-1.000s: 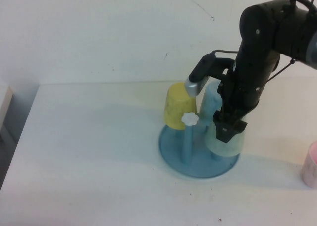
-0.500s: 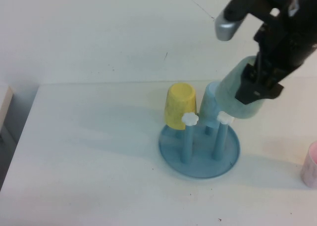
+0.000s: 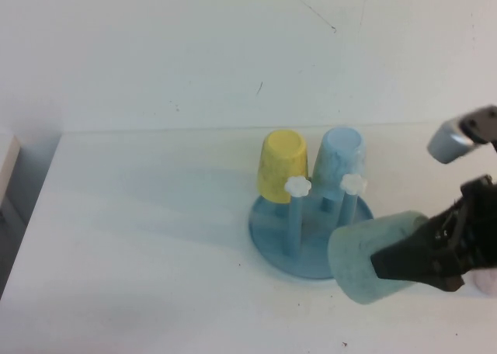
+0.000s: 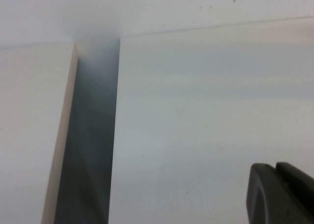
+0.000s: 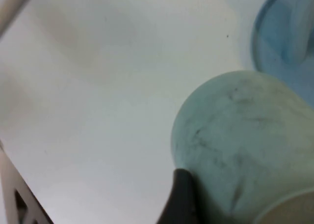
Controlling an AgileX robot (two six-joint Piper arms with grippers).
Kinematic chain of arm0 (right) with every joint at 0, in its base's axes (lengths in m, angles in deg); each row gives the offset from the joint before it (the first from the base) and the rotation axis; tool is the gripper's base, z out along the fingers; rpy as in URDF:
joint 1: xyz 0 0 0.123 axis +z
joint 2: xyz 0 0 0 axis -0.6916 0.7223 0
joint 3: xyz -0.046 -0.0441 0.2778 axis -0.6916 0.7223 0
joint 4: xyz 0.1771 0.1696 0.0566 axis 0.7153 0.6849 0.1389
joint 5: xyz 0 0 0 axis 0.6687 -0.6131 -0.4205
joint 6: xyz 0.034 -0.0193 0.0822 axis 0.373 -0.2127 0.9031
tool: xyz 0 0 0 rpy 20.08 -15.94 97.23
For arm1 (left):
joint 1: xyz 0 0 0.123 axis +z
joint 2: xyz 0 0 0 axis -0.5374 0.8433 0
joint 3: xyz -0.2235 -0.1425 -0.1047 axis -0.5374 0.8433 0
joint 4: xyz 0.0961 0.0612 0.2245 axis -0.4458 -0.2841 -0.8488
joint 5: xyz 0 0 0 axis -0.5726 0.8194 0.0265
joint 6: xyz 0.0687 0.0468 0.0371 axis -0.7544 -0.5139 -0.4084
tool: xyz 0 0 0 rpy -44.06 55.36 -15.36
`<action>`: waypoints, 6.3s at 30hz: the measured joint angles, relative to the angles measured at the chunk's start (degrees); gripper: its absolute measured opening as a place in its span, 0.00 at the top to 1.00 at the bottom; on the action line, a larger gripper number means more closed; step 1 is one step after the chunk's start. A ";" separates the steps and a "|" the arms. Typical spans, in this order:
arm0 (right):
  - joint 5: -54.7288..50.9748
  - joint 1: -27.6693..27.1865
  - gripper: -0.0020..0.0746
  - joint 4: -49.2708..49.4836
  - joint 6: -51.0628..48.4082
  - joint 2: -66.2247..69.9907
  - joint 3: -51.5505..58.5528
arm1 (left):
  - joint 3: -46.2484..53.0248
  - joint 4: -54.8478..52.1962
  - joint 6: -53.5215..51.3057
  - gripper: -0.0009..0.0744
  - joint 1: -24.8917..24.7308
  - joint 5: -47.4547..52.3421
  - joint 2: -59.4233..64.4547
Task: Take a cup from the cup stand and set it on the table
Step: Hand over the cup
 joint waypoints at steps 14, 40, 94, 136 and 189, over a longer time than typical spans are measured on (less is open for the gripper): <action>-12.12 -18.02 0.21 40.74 -2.97 2.84 11.34 | 0.00 0.00 0.00 0.99 0.00 0.00 0.00; -18.64 -21.26 0.21 54.51 2.22 7.58 11.23 | 0.22 7.11 4.15 0.99 0.00 -2.60 0.00; -18.69 -21.26 0.21 53.83 -0.92 7.58 10.89 | -40.35 89.36 -87.37 0.42 -6.21 47.41 75.99; -19.98 -21.48 0.21 54.28 -6.87 7.58 10.77 | -74.58 89.48 -84.69 0.88 -27.12 45.55 100.76; -19.97 -21.48 0.09 55.91 -16.96 7.58 10.74 | -74.96 89.26 -86.45 0.96 -27.12 45.62 100.76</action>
